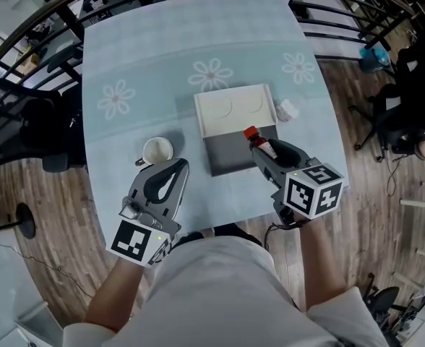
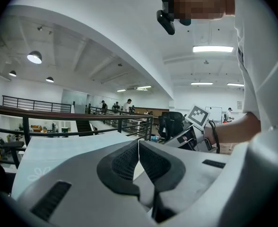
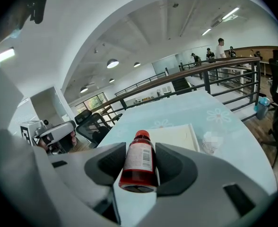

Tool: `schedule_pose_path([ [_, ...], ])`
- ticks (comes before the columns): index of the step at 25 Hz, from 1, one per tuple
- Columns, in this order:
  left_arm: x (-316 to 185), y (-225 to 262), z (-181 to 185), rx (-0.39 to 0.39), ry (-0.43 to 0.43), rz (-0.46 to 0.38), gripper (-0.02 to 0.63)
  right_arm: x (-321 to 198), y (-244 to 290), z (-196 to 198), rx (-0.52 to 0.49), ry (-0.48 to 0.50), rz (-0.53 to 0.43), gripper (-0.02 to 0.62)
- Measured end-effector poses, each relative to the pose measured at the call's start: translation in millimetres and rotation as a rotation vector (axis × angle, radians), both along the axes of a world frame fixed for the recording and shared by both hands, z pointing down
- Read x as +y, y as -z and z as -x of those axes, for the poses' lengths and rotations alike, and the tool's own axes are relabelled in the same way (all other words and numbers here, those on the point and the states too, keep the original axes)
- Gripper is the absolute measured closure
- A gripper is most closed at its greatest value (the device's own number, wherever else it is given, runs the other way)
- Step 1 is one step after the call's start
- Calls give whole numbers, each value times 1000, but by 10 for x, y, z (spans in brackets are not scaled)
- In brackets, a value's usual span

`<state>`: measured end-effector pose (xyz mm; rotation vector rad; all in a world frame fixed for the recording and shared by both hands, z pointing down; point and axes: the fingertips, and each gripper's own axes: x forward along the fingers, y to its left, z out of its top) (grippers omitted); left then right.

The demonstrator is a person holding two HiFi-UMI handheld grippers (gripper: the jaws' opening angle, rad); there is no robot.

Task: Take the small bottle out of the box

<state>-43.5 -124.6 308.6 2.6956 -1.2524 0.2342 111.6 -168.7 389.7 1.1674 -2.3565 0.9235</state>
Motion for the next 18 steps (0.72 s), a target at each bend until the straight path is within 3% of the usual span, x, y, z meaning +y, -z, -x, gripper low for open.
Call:
schedule_pose_path([
  [18, -20, 136, 14, -1, -4, -27, 584, 32, 454, 119, -55, 0, -88, 388],
])
